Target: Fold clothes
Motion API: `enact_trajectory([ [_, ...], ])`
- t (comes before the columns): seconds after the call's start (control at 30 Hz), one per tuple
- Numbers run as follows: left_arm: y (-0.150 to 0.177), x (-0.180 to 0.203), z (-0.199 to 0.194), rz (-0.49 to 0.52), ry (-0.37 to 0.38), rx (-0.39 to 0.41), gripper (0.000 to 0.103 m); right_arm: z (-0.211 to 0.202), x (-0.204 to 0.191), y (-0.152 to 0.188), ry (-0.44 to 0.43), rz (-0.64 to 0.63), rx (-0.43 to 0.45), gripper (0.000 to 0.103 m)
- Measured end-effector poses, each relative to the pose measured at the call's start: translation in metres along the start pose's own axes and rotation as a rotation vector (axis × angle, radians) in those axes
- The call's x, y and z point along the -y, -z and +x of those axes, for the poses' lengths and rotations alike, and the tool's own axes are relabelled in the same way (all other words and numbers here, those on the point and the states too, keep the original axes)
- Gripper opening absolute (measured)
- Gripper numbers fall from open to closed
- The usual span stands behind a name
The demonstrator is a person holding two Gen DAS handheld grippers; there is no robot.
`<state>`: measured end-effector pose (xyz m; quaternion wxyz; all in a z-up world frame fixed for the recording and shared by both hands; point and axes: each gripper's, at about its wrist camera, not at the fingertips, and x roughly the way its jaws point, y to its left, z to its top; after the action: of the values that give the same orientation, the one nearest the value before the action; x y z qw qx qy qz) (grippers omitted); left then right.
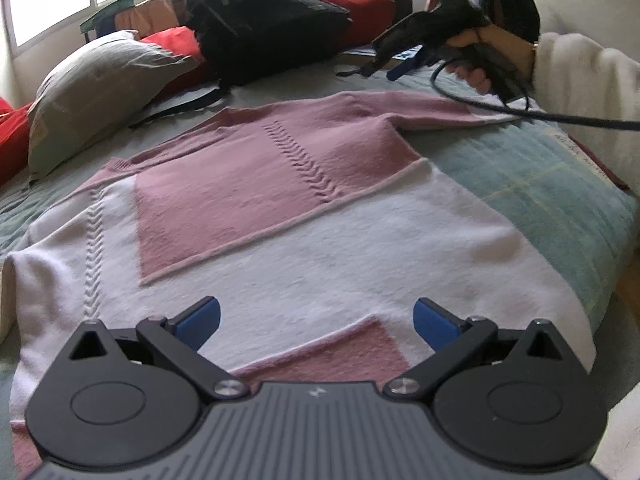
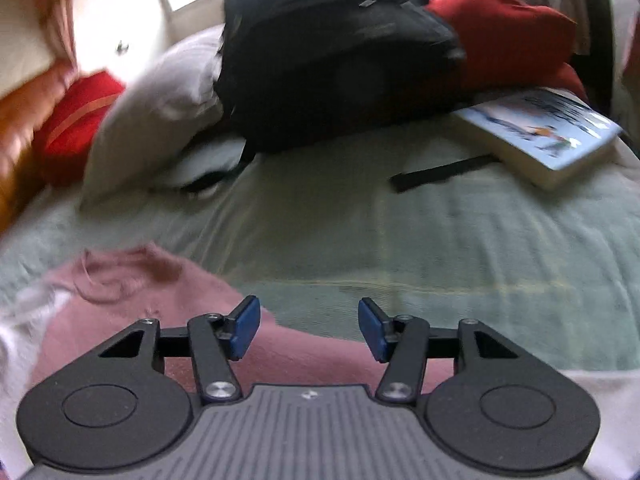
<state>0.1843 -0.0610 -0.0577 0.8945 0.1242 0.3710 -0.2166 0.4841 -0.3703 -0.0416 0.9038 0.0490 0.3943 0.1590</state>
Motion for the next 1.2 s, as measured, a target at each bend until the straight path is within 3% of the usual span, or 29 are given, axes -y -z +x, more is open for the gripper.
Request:
enact_trajectory([
  [0.27,0.002,-0.003,0.004,0.001,0.018,0.005,0.102,0.026,-0.011,0.015,0.023,-0.125,-0.073,0.061],
  [0.5,0.004,-0.004,0.011,-0.003,0.030,-0.007,0.102,0.027,-0.015,0.029,0.018,-0.225,-0.080,0.062],
  [0.53,0.005,-0.004,0.012,-0.004,0.030,-0.008,0.102,0.025,-0.017,0.030,0.013,-0.234,-0.076,0.059],
  [0.6,0.005,-0.005,0.013,-0.004,0.027,-0.011,0.102,0.023,-0.022,0.032,0.001,-0.248,-0.068,0.028],
  [0.7,0.005,-0.008,0.014,-0.011,0.020,-0.014,0.102,0.018,-0.031,0.035,0.023,-0.294,-0.041,0.011],
  [0.87,0.004,-0.011,0.015,-0.037,0.014,-0.012,0.102,0.024,-0.022,0.013,0.081,-0.211,0.023,0.010],
  [0.97,0.005,-0.013,0.012,-0.039,0.008,-0.012,0.102,0.040,-0.014,0.005,0.076,-0.152,-0.022,0.010],
  [1.1,0.005,-0.020,0.006,-0.047,0.003,-0.001,0.102,0.022,-0.013,0.005,0.063,-0.108,0.006,0.018],
  [1.2,0.005,-0.024,0.003,-0.044,-0.006,0.009,0.102,-0.010,-0.022,0.008,-0.008,-0.106,0.032,0.028],
])
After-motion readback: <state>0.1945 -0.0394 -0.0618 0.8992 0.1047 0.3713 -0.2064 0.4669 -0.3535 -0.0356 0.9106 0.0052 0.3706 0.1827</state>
